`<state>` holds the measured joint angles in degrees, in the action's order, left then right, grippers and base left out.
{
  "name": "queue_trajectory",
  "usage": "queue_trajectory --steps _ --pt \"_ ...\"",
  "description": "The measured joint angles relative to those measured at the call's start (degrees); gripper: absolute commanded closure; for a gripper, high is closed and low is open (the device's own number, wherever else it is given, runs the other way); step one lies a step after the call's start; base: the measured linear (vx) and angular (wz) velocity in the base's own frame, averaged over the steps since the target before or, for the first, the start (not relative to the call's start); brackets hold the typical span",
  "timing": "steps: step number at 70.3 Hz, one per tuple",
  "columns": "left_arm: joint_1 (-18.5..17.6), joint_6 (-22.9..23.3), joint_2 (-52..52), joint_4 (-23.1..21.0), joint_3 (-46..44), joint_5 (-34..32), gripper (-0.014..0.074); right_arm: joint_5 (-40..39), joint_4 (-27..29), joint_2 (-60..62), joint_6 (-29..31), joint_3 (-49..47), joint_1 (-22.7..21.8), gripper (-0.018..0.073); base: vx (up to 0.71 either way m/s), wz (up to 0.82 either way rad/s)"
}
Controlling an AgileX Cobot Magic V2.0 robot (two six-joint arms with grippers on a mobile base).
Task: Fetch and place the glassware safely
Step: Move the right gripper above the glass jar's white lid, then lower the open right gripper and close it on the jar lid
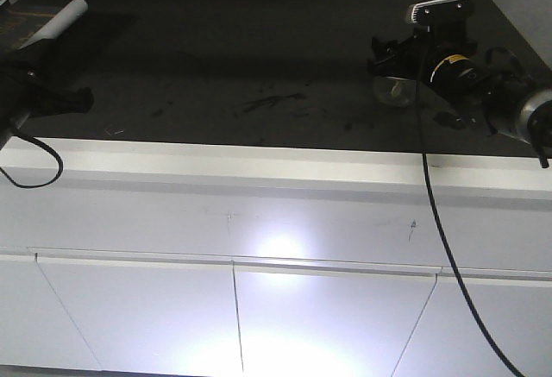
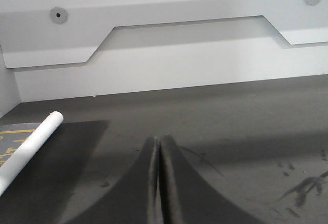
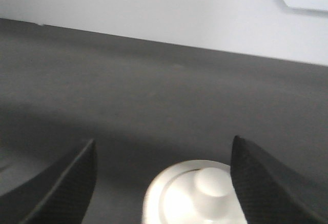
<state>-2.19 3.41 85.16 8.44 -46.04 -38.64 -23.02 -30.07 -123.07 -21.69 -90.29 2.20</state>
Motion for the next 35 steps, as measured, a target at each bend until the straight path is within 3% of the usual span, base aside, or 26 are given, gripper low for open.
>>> queue_trajectory --steps 35 --pt "0.0 0.0 0.0 0.0 0.0 0.1 0.0603 3.7 4.6 -5.6 0.1 -6.7 0.0 0.0043 0.00 0.00"
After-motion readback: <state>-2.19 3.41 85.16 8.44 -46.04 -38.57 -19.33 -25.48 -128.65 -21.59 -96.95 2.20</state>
